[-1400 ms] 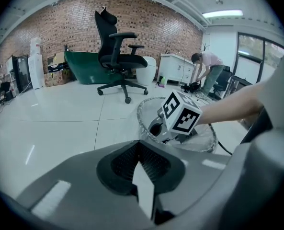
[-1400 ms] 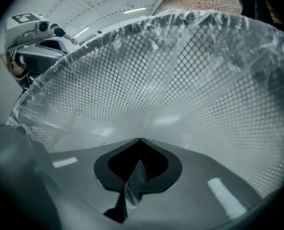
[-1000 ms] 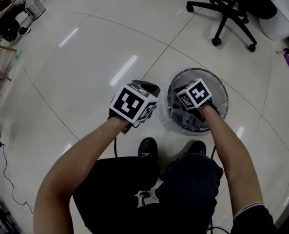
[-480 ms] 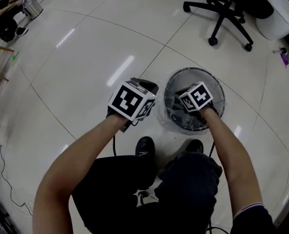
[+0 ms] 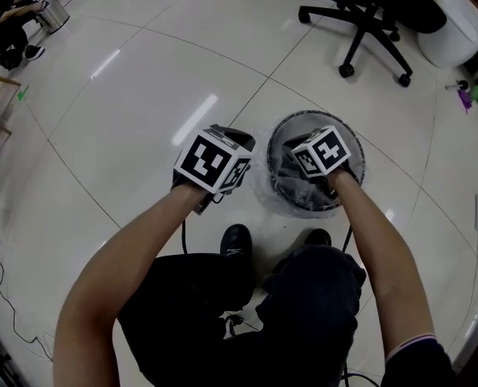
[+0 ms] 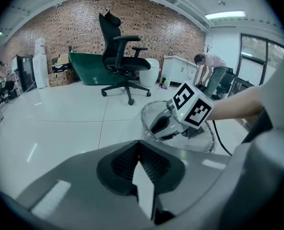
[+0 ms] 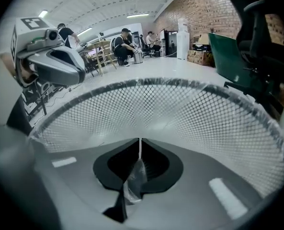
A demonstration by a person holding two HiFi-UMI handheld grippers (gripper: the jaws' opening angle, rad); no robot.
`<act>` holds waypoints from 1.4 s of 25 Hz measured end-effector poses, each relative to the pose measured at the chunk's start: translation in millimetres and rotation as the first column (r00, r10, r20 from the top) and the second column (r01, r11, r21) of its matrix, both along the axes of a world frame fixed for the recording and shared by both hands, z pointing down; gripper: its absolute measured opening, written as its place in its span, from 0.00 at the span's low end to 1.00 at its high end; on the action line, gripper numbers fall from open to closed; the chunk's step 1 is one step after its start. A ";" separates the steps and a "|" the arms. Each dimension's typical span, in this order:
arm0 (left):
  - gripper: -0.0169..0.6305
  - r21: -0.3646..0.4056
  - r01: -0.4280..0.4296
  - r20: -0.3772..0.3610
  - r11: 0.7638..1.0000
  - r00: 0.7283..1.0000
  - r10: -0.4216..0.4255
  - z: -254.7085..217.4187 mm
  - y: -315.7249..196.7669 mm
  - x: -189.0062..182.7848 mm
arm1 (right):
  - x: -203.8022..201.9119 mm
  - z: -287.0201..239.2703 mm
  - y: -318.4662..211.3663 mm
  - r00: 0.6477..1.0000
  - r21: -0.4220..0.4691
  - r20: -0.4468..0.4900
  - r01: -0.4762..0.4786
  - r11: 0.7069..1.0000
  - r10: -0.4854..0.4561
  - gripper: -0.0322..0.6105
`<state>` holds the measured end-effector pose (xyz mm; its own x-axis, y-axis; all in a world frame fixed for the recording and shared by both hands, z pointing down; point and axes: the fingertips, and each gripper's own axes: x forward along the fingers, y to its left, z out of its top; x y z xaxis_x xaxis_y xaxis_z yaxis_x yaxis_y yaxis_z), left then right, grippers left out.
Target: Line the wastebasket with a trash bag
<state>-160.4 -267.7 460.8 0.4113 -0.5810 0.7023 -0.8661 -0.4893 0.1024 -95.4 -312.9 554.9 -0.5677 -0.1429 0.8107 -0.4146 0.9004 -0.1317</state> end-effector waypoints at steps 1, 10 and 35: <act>0.04 0.004 0.000 0.001 1.000 1.000 0.000 -1.8 -0.5 -0.1 | 1.1 -4.7 -1.4 1.000 0.009 0.000 -0.003 1.000 0.003 0.07; 0.04 0.071 0.006 0.000 0.997 1.000 -0.006 -27.6 -5.9 10.0 | 17.6 -67.3 -6.4 0.998 0.102 0.047 -0.040 0.994 0.036 0.07; 0.04 0.490 -0.027 -0.126 0.871 0.987 0.101 -229.6 41.9 128.4 | 109.7 -335.7 78.9 0.772 0.298 0.624 -0.377 0.877 0.120 0.05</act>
<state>-32.1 -225.8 231.2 0.5333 -0.8018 0.2695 -0.8253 -0.5631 -0.0423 14.3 -234.0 219.2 -0.7991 -0.5709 0.1885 -0.5925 0.8011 -0.0851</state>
